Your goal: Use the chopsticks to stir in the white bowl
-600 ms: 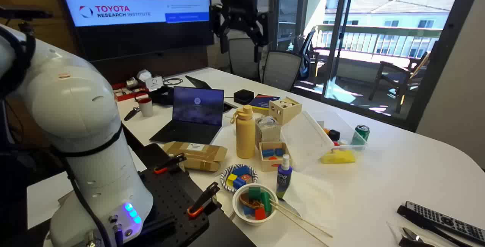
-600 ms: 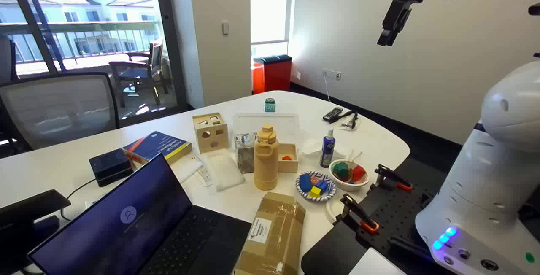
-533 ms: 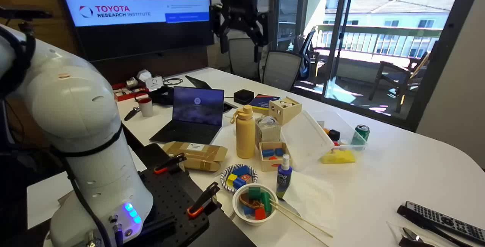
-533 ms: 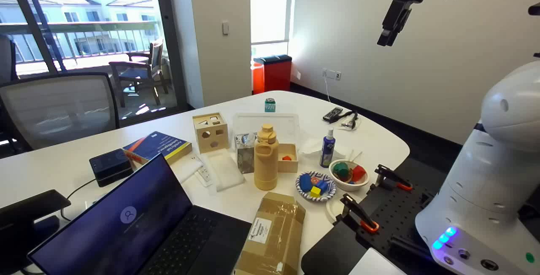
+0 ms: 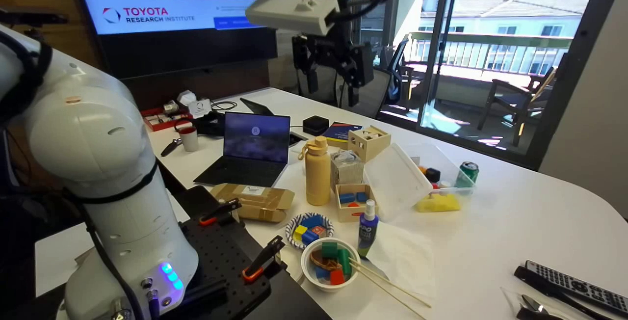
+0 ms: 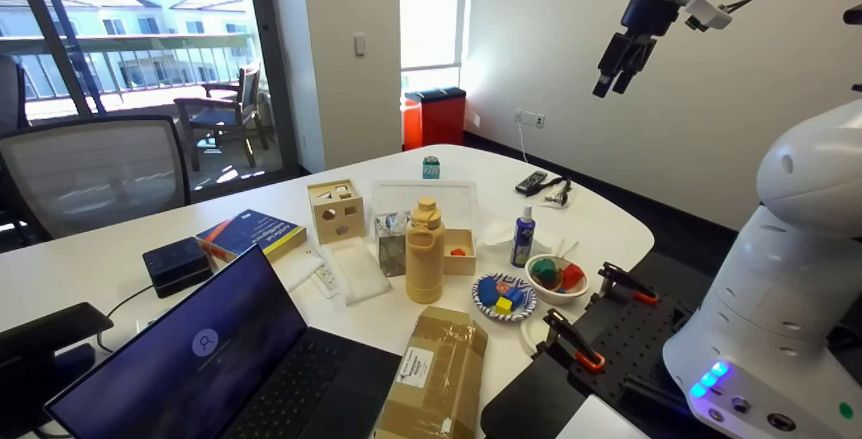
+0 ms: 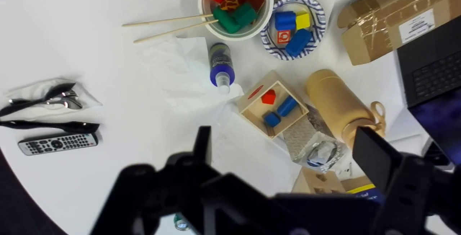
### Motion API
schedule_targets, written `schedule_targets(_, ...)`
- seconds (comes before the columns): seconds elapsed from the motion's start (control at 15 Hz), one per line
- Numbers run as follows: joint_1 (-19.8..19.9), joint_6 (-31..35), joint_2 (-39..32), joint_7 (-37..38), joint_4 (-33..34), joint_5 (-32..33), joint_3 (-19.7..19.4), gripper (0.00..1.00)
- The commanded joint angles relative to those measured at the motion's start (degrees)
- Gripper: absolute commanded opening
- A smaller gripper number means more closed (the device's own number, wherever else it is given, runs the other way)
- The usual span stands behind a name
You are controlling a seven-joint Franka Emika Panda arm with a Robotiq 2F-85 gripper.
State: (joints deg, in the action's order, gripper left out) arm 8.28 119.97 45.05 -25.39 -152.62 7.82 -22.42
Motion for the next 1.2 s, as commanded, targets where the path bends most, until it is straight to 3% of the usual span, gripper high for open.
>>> schedule_targets(0.0,4.78,15.25,-5.43,3.77,-8.39,2.28,-0.55,1.0)
schedule_targets(0.07,6.43,19.97,-7.92,5.19,-10.98,3.22,-0.18,1.0)
schedule_targets(0.13,6.63,22.89,-14.57,6.35,-7.49,3.19,-0.16,1.0)
schedule_targets(0.33,10.96,33.98,-23.85,12.19,-9.36,4.51,1.26,1.0)
schedule_targets(0.53,10.95,41.93,-34.59,16.14,-9.24,-0.32,-0.11,1.0)
schedule_targets(0.8,1.57,43.87,-42.42,12.02,-8.97,-21.88,-4.77,1.0)
schedule_targets(1.13,-0.09,46.47,-47.33,1.48,-7.36,-47.72,-2.77,1.0)
